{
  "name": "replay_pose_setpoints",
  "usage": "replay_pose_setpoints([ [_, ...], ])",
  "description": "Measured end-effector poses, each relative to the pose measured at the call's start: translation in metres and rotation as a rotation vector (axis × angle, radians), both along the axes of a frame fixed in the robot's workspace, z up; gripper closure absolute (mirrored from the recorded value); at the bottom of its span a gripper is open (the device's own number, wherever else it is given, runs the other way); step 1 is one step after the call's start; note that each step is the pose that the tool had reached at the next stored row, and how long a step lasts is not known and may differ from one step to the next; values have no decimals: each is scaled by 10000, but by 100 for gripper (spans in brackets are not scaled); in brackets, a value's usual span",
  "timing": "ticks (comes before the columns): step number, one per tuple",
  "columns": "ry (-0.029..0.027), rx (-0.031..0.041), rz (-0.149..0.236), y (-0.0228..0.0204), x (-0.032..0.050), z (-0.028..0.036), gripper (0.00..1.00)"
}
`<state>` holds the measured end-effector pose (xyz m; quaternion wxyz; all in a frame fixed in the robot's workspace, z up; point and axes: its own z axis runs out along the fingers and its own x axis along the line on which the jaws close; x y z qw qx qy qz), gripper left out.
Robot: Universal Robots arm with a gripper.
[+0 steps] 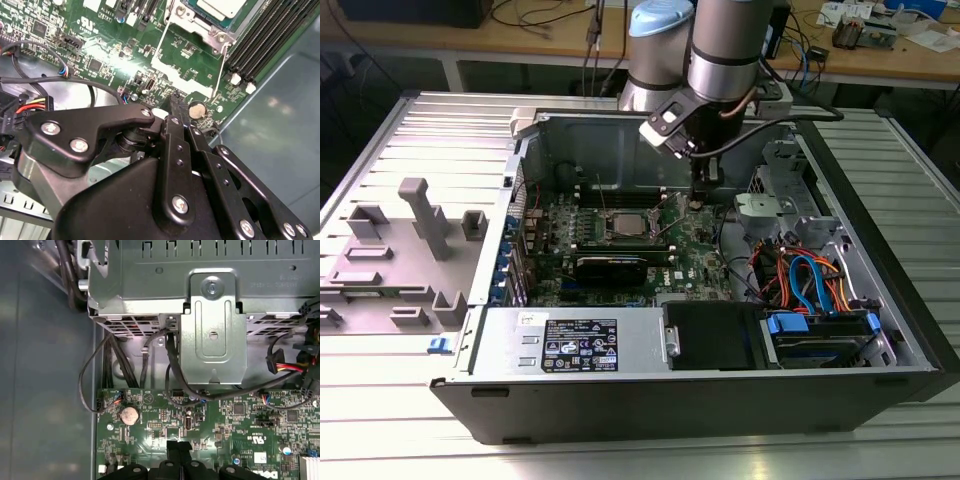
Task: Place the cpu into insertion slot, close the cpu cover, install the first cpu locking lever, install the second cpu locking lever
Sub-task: 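Close the cpu cover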
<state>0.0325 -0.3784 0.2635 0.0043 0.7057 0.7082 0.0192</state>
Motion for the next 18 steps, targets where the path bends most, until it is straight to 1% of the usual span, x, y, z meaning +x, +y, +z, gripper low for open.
replay_pose_setpoints([
  [3,17,-1,1,0,20,-59,89],
  [5,27,0,-1,1,22,-133,89],
  [6,28,1,-1,2,16,-151,89],
  [8,30,-2,0,1,-23,-157,89],
  [10,46,1,-1,2,-37,-159,89],
  [13,119,0,0,2,-55,-157,89],
  [15,255,-1,1,3,-67,-144,89],
  [16,312,0,0,2,-68,-130,89],
  [17,333,3,-1,3,-69,-127,89],
  [18,335,2,-1,3,-70,-127,89],
])
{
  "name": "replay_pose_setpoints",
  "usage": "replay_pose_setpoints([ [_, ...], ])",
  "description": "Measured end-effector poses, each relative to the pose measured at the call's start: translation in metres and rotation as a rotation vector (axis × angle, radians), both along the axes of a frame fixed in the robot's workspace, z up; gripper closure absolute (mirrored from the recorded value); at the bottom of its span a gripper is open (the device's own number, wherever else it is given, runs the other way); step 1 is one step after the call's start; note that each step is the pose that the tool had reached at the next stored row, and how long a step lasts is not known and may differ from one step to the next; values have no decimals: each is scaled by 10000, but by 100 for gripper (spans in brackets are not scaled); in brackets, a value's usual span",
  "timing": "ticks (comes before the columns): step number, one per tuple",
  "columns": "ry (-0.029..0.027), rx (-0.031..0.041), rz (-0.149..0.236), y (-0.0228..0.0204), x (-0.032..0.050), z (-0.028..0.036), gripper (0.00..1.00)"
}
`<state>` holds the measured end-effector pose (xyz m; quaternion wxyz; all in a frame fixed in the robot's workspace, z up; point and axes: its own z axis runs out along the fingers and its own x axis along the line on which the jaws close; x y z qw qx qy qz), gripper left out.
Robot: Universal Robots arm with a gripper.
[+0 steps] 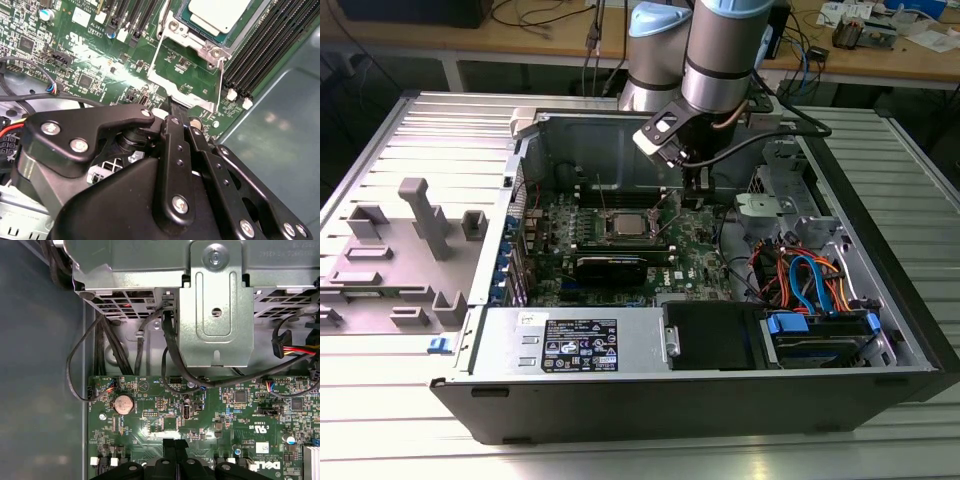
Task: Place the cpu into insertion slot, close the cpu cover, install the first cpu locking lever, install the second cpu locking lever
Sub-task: 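Close the cpu cover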
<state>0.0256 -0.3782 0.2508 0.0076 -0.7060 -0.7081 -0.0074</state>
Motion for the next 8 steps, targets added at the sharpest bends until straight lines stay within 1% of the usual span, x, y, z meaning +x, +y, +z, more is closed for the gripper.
replay_pose_setpoints([
  [8,2,-1,1,0,0,0,89],
])
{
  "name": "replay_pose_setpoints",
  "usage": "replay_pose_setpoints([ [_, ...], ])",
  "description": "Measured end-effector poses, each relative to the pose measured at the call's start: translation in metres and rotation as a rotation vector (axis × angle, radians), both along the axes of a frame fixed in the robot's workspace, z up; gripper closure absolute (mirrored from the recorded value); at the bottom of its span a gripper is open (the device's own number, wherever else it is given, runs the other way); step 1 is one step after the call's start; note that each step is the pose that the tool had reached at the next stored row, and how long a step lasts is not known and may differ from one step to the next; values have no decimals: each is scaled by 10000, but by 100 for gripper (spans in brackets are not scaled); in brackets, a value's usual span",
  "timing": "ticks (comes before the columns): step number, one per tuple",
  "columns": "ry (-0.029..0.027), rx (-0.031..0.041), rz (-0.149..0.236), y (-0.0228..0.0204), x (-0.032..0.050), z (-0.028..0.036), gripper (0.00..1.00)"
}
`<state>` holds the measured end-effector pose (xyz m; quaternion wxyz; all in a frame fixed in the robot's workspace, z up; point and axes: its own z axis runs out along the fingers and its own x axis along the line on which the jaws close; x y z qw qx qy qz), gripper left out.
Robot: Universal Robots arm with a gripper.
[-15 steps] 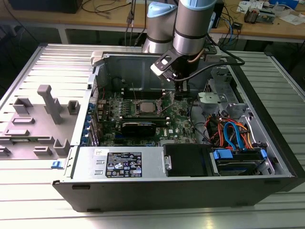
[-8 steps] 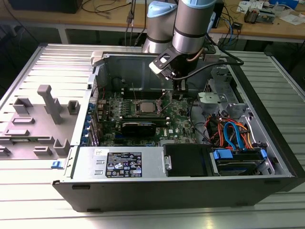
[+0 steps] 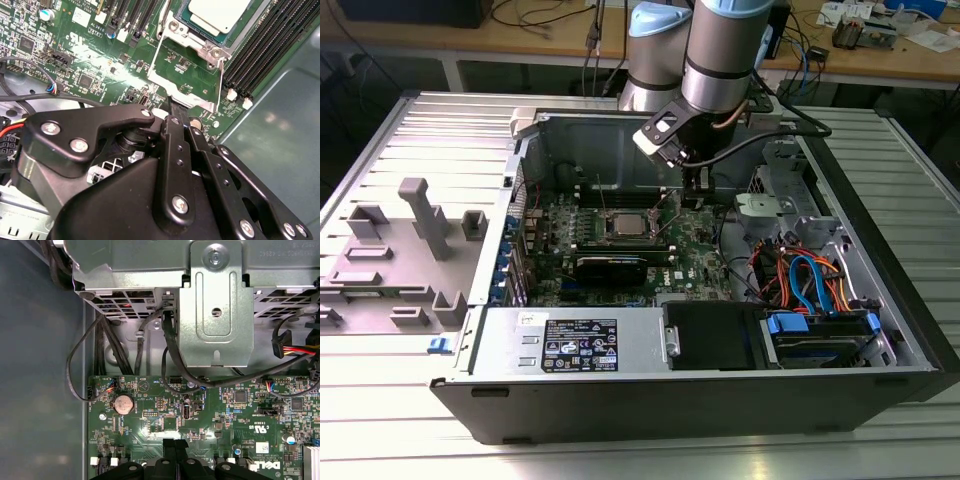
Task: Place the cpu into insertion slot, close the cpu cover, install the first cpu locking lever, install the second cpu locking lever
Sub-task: 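Close the cpu cover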
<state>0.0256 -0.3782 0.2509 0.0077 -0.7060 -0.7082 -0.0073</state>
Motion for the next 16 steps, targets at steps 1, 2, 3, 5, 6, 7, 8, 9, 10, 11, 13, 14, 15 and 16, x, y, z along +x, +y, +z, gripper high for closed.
replay_pose_setpoints([
  [1,0,0,0,0,0,0,89],
  [2,0,0,0,0,0,0,89],
  [3,0,0,0,0,0,0,89],
  [5,0,0,0,0,-8,0,89],
  [6,0,-1,0,-1,-14,0,89],
  [7,0,0,0,0,-27,1,89],
  [8,0,1,0,0,-39,1,89],
  [9,0,1,1,0,-48,1,89],
  [10,0,1,0,0,-61,2,89],
  [11,1,1,0,0,-70,2,89],
  [13,0,15,0,1,-119,4,89],
  [14,0,20,0,1,-137,5,89],
  [15,-1,24,0,1,-153,5,89],
  [16,0,24,1,0,-169,6,89],
])
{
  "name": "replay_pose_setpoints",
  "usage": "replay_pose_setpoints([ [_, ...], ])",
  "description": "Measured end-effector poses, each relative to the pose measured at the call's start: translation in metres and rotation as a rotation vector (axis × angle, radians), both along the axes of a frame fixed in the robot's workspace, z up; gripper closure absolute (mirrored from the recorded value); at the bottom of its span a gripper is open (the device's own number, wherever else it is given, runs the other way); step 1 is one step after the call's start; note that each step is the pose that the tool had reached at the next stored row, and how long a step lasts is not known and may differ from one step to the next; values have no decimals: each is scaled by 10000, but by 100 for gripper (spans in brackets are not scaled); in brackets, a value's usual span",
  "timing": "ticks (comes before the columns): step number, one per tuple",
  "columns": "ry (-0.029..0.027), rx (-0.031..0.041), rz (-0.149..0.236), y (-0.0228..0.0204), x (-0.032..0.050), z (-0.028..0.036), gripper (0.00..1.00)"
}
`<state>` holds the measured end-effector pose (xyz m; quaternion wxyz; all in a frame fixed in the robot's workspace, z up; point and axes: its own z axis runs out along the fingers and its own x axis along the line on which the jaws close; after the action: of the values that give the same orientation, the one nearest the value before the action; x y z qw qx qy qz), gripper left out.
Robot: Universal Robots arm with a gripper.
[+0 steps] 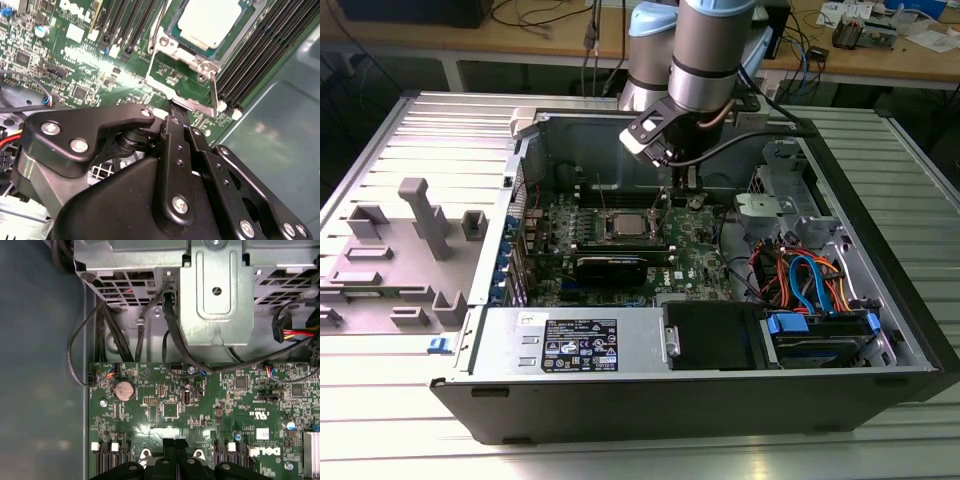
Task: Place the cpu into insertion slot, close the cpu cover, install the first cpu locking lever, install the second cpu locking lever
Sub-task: 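Close the cpu cover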
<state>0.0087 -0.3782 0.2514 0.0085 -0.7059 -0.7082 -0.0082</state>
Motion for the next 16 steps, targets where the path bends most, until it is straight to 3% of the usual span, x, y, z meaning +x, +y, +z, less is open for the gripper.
replay_pose_setpoints([
  [8,0,0,-1,0,-103,1,89],
  [16,0,0,-1,0,-128,1,89],
])
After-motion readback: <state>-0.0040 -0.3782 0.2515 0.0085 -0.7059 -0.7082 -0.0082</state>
